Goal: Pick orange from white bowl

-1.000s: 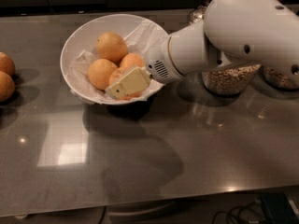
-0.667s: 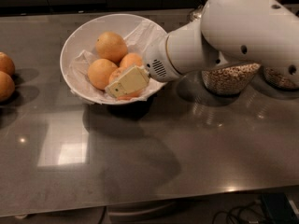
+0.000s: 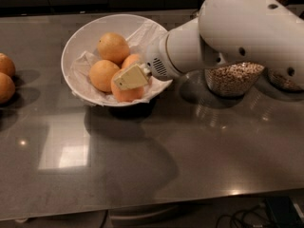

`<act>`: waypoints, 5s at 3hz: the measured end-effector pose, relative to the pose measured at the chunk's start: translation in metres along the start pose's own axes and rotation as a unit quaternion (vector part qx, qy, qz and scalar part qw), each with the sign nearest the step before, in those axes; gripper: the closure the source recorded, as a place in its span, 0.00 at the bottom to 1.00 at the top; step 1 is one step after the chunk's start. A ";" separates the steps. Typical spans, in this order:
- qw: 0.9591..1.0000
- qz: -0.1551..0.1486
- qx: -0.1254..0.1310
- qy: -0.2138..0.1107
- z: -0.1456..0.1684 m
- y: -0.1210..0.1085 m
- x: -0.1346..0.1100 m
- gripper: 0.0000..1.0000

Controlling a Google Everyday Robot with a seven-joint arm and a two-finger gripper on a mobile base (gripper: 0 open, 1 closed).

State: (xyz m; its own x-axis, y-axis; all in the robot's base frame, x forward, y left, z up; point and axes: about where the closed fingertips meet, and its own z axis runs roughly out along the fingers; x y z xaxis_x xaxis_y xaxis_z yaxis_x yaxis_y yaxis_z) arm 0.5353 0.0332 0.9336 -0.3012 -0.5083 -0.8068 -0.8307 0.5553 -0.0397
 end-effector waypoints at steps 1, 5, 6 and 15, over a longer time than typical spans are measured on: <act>1.000 0.002 0.008 0.003 0.001 -0.003 0.002 0.36; 0.999 0.017 0.033 0.032 0.028 -0.008 0.023 0.35; 0.998 0.020 0.031 0.043 0.039 -0.005 0.029 0.36; 0.999 0.035 0.011 0.038 0.041 -0.003 0.038 1.00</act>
Offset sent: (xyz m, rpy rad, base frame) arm 0.0053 -0.0080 -0.0172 -0.0170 0.0180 -0.0602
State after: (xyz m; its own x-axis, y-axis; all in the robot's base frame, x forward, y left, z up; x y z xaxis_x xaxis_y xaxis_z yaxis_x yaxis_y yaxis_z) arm 0.5454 0.0391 0.8789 -0.3943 -0.5154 -0.7608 -0.7955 0.6060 0.0017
